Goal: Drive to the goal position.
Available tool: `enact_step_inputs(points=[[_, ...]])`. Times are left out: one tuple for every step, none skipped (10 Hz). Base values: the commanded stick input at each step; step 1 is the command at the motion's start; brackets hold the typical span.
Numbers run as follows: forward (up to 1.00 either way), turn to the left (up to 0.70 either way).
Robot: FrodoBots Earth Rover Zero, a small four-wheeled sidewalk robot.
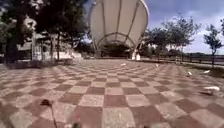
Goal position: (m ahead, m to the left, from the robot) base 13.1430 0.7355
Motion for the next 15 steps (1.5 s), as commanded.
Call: enact_step_inputs(points=[[0.7,0.0],[0.7,0.0],[0.7,0.0],[0.7,0.0],[0.7,0.0],[0.7,0.0],[0.7,0.0],[0.7,0.0],[0.7,0.0],[0.7,0.0],[0.7,0.0],[0.7,0.0],[0.7,0.0],[0.7,0.0],[0.7,0.0]])
